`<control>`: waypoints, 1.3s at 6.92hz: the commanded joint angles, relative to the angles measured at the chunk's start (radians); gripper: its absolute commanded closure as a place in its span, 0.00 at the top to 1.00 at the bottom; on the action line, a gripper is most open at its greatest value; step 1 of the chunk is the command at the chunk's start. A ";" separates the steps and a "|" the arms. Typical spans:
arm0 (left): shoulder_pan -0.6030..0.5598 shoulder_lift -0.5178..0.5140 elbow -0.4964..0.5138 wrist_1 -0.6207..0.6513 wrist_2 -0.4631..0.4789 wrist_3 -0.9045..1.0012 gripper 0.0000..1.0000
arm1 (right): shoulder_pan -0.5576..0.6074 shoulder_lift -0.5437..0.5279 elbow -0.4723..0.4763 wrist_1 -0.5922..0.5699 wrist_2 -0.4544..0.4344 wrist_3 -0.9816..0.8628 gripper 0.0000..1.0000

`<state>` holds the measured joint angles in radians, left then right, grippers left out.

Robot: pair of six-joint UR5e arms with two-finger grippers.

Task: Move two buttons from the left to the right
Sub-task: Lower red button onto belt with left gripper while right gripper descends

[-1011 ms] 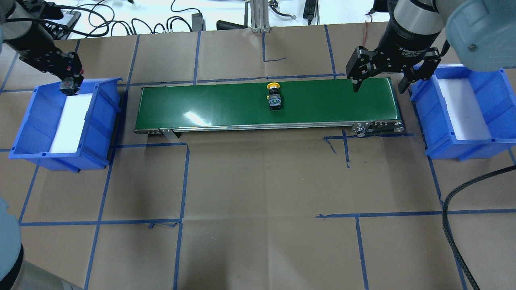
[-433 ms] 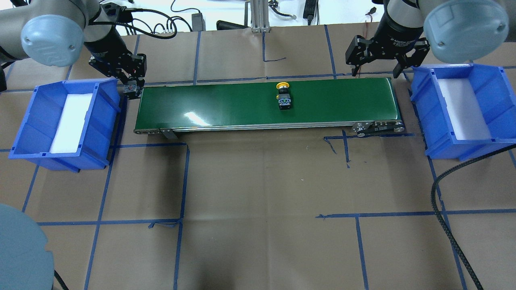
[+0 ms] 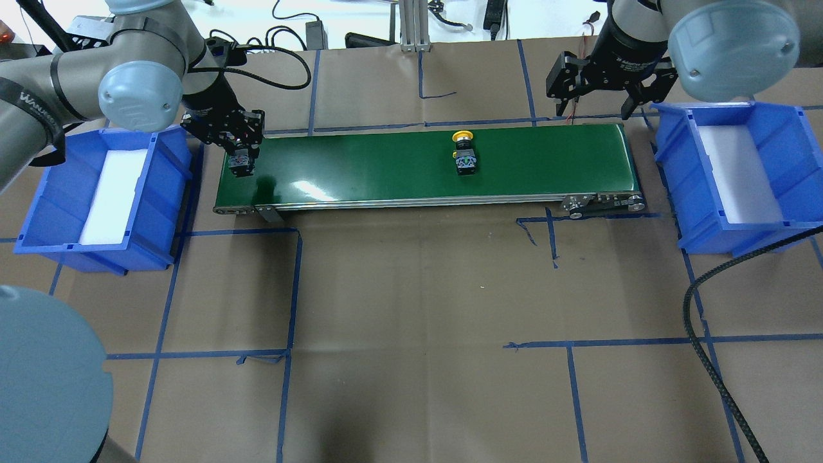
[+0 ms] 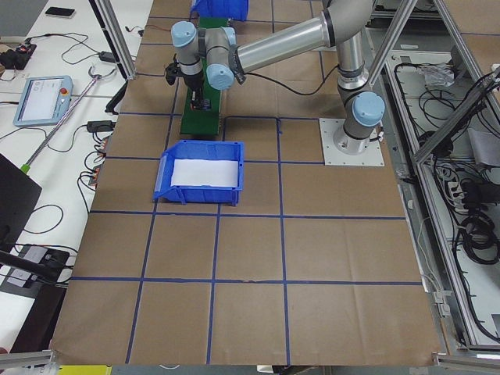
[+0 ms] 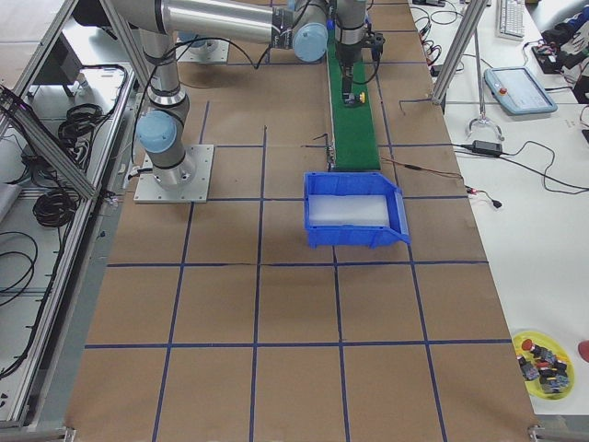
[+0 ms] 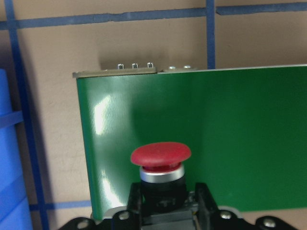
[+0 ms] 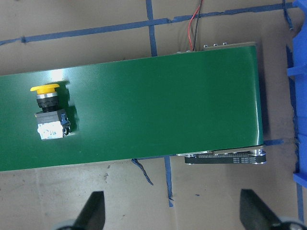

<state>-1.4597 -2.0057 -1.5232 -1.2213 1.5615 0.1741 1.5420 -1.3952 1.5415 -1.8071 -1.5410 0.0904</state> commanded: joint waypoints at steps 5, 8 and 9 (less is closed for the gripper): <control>-0.001 -0.041 -0.072 0.210 0.000 -0.014 0.83 | 0.001 0.038 0.035 0.008 0.034 0.029 1.00; -0.004 -0.010 -0.045 0.197 0.005 -0.036 1.00 | 0.003 0.155 -0.039 -0.030 0.085 0.025 1.00; -0.004 0.014 -0.043 0.192 0.005 -0.036 1.00 | 0.001 0.215 -0.087 -0.032 0.079 0.022 1.00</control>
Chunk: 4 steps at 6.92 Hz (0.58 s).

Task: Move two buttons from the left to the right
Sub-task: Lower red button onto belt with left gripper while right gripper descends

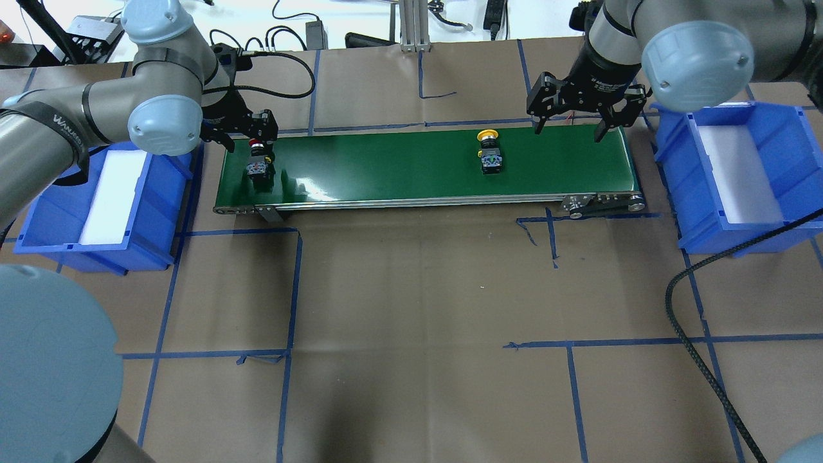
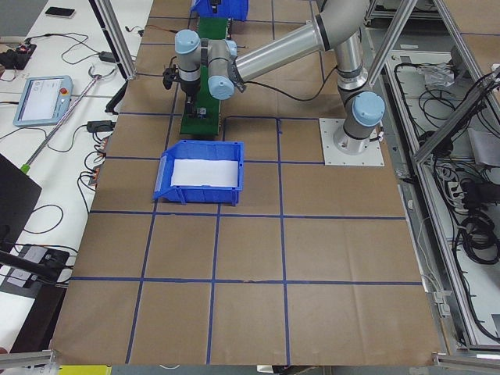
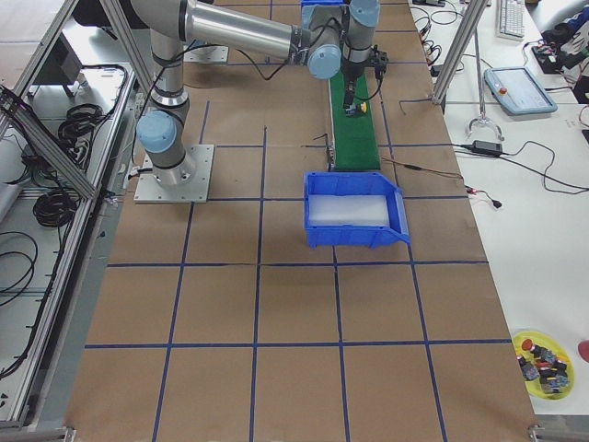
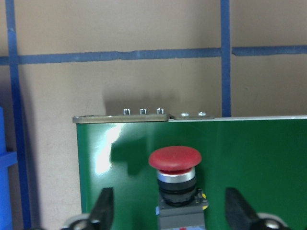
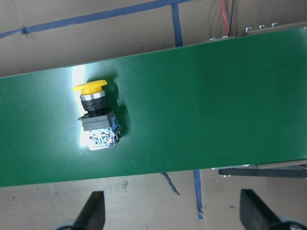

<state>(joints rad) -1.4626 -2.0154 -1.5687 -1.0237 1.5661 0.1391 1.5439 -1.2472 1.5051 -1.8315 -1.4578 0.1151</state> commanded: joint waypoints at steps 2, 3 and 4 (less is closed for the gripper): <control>-0.001 0.107 0.047 -0.178 0.000 -0.001 1.00 | 0.005 0.149 -0.063 -0.090 -0.007 0.000 1.00; -0.002 0.162 0.076 -0.299 0.000 -0.001 1.00 | 0.028 0.175 -0.062 -0.115 -0.009 0.005 1.00; -0.002 0.225 0.072 -0.362 0.000 -0.001 1.00 | 0.039 0.181 -0.060 -0.114 -0.003 0.006 1.00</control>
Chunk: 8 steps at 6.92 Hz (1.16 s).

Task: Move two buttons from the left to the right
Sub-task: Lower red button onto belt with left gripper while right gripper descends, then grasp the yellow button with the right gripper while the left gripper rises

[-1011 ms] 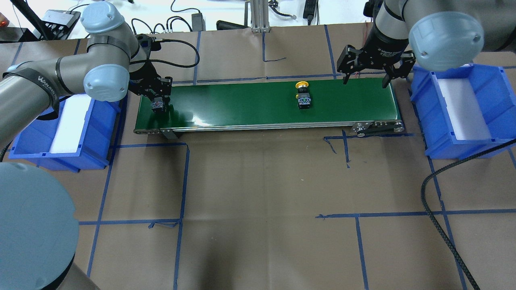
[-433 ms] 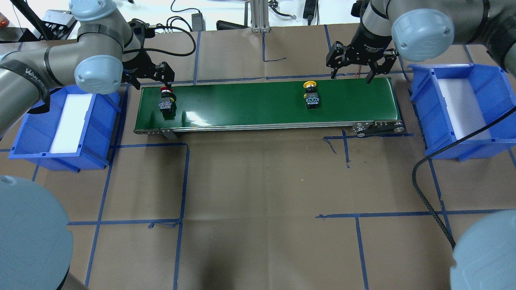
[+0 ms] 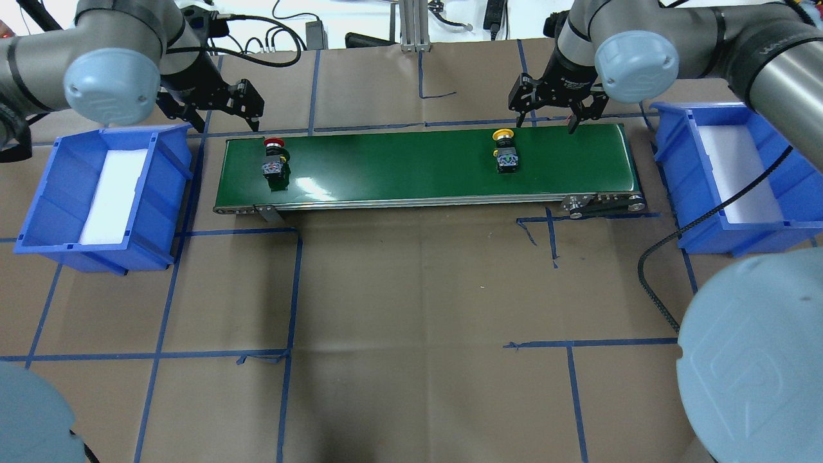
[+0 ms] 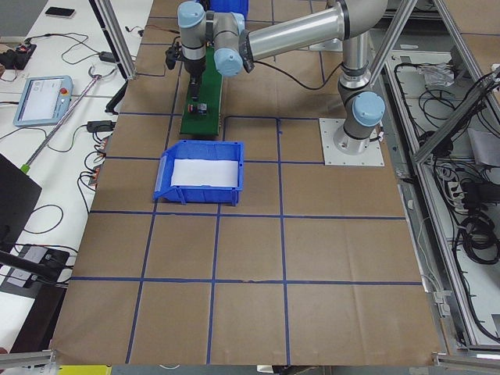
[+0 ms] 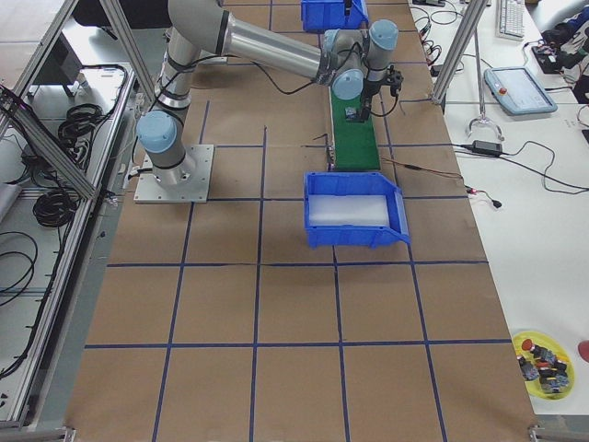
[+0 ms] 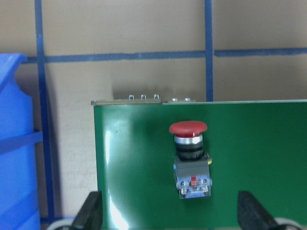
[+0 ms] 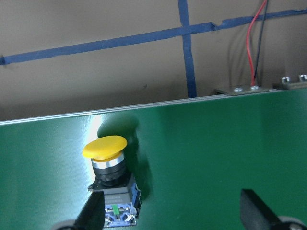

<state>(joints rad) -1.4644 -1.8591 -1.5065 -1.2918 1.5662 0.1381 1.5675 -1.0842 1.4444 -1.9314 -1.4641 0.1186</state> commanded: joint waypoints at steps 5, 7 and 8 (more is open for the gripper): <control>-0.054 0.323 -0.130 -0.245 0.031 -0.002 1.00 | 0.016 0.092 0.007 -0.018 -0.001 -0.008 0.83; -0.054 0.336 -0.150 -0.238 0.032 0.000 1.00 | 0.014 0.084 -0.004 -0.009 -0.004 -0.016 0.07; -0.054 0.336 -0.149 -0.235 0.032 0.000 1.00 | 0.009 0.072 -0.013 -0.009 -0.005 -0.033 0.04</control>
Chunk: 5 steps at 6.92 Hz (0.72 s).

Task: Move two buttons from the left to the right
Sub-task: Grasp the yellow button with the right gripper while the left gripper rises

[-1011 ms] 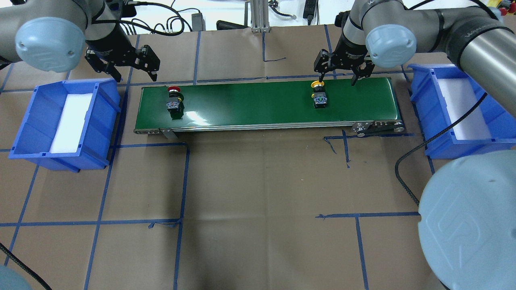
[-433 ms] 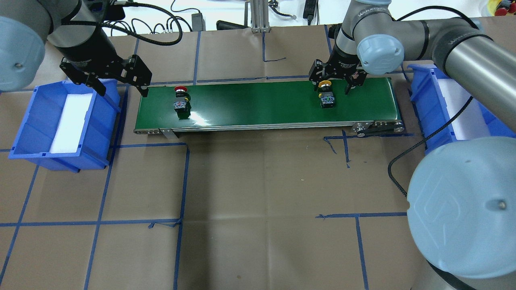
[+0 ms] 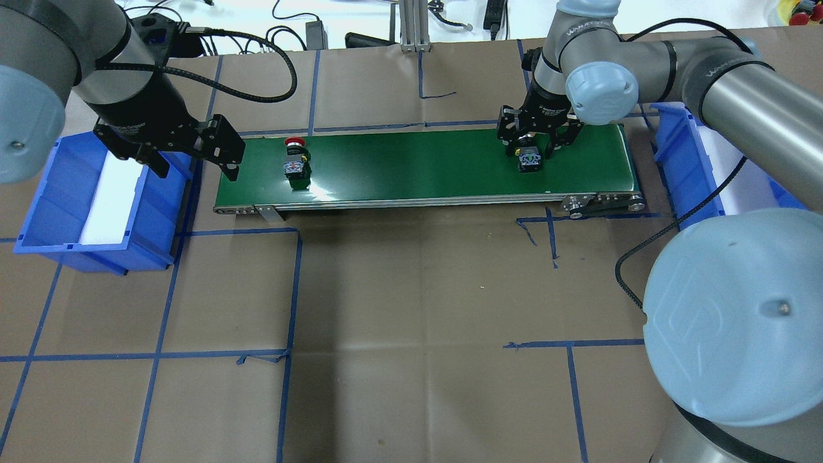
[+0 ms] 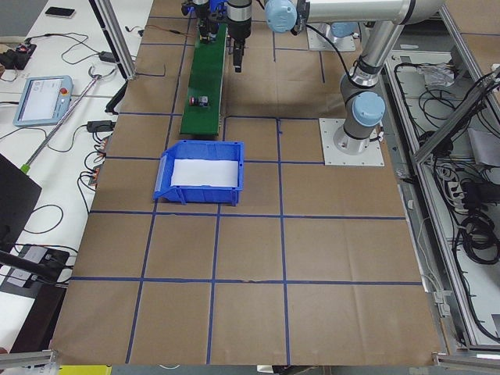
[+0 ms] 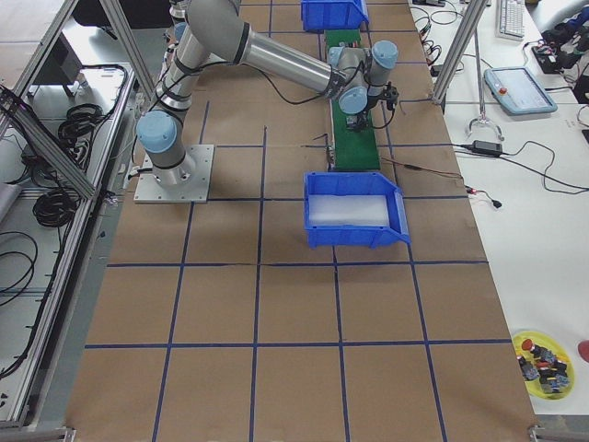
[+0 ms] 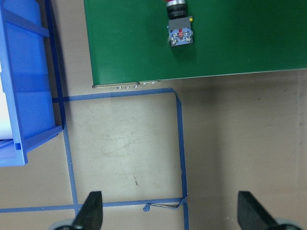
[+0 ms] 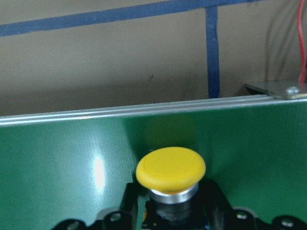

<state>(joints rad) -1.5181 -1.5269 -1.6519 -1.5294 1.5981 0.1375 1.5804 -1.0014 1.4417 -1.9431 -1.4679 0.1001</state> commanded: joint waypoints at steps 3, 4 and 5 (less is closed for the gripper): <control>-0.001 0.008 0.003 0.005 0.000 -0.042 1.00 | -0.116 -0.168 -0.066 0.138 -0.101 -0.123 0.03; -0.001 0.008 0.001 0.005 -0.003 -0.042 1.00 | -0.228 -0.236 -0.061 0.218 -0.101 -0.219 0.03; -0.001 0.008 0.001 0.005 -0.003 -0.042 1.00 | -0.350 -0.276 -0.061 0.254 -0.101 -0.334 0.03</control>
<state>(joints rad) -1.5187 -1.5187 -1.6501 -1.5248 1.5964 0.0970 1.3630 -1.2170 1.3812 -1.7512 -1.5669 -0.1138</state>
